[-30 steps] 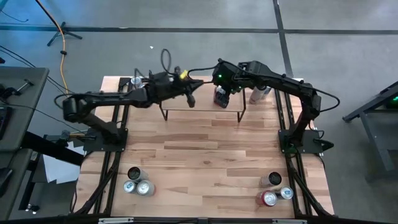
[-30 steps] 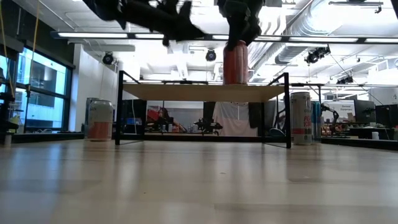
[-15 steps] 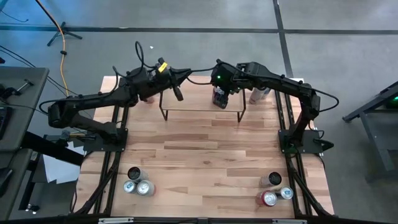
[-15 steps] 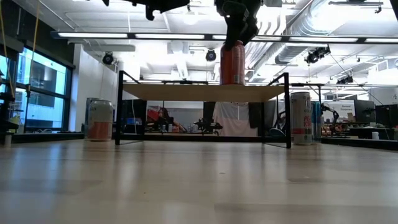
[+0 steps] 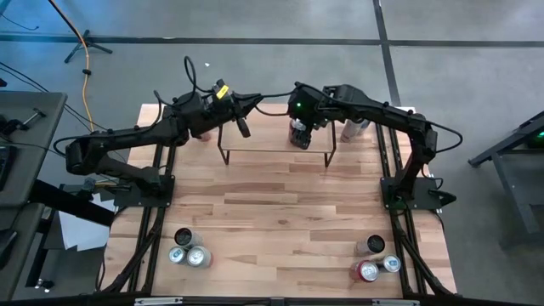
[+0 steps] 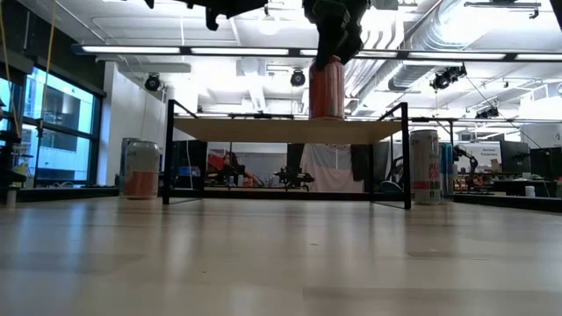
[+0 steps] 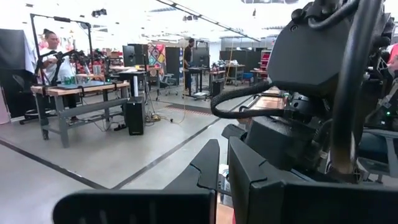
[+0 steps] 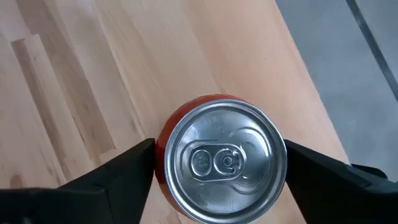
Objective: Place canned beverage on shelf
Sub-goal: Put the top red soda can on the shelf
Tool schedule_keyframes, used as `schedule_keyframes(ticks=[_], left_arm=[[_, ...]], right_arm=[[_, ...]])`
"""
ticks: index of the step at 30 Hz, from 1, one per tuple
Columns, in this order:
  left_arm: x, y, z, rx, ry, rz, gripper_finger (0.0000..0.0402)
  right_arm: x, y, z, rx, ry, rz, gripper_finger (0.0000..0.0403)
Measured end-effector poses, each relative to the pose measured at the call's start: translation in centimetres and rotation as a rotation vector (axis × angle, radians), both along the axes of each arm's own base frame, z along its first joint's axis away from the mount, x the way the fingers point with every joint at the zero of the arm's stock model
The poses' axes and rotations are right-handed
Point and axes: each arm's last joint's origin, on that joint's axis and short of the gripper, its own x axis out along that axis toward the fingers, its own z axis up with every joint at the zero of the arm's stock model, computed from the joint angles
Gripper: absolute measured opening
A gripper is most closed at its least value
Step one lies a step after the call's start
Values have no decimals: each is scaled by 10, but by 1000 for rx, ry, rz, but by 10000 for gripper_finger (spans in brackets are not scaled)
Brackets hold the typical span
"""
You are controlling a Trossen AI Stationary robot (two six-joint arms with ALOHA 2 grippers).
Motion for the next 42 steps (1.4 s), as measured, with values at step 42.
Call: schedule_keyframes(ticks=[42], left_arm=[[-78,-16,22,-92,135,54,0]], right_arm=[[-78,0,66,25,-260,13,392]])
